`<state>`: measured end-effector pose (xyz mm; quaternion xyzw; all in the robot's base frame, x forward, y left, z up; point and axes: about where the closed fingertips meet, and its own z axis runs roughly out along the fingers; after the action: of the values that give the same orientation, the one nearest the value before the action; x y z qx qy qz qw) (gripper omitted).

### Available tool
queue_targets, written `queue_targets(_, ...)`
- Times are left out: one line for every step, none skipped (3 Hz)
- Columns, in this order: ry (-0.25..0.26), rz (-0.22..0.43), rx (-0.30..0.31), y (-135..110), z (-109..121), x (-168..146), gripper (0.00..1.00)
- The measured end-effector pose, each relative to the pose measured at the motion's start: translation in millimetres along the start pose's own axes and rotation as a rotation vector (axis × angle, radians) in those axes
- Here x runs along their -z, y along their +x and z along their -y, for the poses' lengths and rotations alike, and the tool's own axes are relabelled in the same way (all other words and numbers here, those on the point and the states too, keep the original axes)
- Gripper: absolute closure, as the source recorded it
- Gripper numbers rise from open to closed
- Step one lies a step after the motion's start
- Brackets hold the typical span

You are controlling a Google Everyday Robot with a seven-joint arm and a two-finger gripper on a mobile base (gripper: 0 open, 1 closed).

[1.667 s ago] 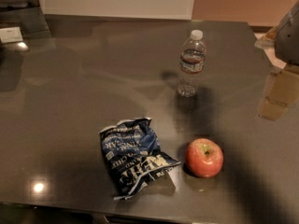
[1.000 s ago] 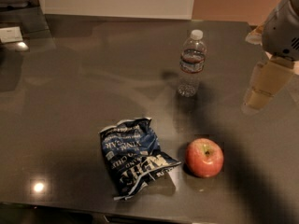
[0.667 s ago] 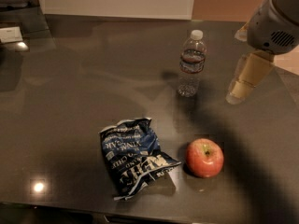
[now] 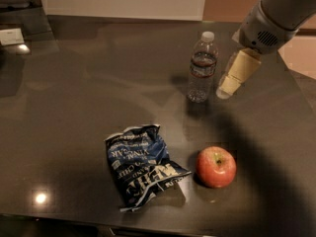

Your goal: Knock water bottle over

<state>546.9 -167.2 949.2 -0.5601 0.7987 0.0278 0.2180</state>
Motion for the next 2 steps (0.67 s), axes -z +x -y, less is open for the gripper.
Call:
queue_targets(0.005,0.050,-0.038,-11.1,14.5,-14.0,0.00)
queue_targets(0.006,0.103,-0.073,-22.2,24.4,-25.6,0.00)
